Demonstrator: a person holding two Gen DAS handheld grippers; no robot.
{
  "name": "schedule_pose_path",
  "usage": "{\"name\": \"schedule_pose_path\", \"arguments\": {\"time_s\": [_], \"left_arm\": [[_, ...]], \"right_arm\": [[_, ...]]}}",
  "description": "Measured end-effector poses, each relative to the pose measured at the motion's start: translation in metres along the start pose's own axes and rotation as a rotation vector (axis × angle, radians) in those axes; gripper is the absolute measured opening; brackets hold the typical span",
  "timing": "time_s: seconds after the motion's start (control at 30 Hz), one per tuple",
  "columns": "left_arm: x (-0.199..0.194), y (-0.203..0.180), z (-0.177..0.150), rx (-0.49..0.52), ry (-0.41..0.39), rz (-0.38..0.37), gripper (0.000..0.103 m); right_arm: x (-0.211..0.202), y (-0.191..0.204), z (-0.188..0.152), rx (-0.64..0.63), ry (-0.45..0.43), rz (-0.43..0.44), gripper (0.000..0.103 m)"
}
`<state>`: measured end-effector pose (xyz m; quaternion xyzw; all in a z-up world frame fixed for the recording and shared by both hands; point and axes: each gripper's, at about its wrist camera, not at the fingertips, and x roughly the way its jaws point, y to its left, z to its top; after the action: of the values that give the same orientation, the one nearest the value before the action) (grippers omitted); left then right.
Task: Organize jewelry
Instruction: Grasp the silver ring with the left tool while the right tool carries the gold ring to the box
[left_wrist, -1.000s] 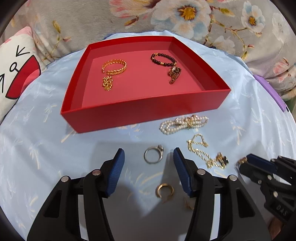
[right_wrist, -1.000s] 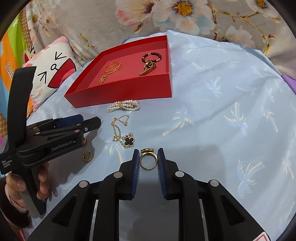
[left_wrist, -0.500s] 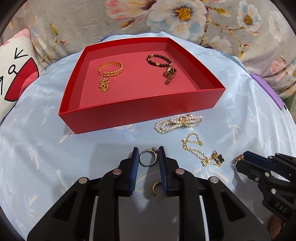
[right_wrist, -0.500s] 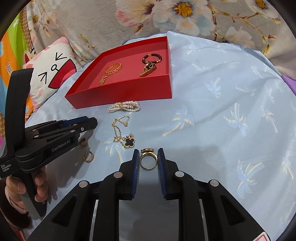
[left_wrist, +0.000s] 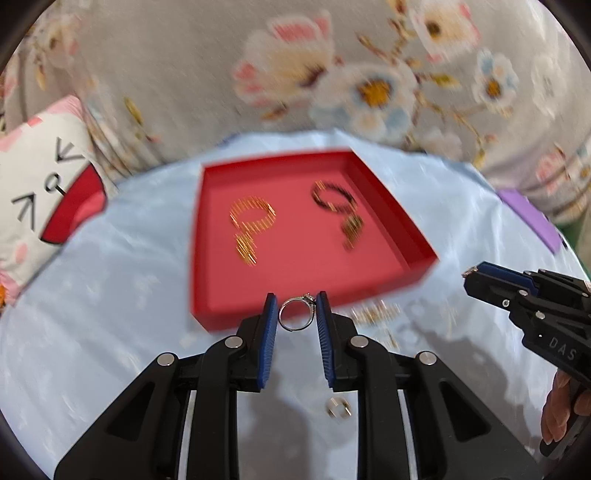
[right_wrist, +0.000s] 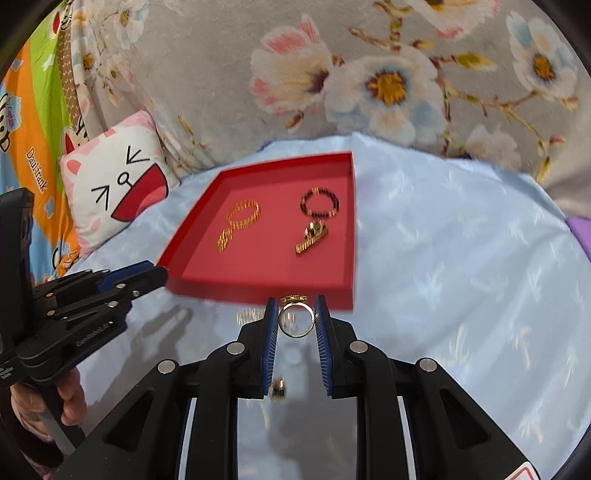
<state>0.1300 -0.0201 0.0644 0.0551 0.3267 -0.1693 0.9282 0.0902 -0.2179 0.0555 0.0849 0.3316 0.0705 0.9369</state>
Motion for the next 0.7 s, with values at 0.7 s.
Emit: {"name": "schedule_pose_path", "arguments": {"time_s": [0.7], "left_arm": [[0.100,0.024,0.034,-0.054,0.074,0.053,0.021]], "right_arm": [[0.119,-0.007,0.042,0.018,0.129,0.016,0.019]]}}
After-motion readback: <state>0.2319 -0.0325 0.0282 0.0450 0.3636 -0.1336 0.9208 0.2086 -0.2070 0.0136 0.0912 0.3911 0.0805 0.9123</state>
